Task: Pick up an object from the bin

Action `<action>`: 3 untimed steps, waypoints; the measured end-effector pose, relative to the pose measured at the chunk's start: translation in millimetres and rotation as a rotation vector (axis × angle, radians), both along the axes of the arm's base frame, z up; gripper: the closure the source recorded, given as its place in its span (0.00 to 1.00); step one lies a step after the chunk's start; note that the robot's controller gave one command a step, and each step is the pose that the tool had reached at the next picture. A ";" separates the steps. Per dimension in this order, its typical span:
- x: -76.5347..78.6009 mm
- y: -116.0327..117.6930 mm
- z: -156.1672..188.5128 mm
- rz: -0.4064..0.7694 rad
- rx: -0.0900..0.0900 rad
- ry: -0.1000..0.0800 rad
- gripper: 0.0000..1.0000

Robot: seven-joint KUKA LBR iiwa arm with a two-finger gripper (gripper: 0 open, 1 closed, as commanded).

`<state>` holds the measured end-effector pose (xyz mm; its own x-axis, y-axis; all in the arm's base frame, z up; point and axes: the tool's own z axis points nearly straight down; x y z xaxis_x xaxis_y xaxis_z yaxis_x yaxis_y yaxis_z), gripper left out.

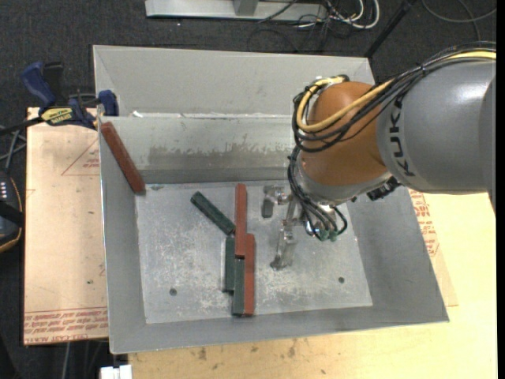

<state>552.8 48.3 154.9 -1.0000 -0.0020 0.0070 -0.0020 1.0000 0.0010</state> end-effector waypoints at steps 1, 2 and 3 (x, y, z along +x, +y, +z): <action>1.8 -0.2 4.1 -0.001 0.000 -0.007 0.00; -27.3 20.8 -24.4 0.191 -0.001 -0.015 0.00; -35.9 40.7 -56.3 0.478 0.003 -0.005 0.00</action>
Offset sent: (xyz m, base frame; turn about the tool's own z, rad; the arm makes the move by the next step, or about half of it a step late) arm -0.0686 0.0507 -0.0653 -0.4341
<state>516.9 89.0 98.6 -0.8872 -0.4615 0.0019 -0.4615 0.8872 0.0030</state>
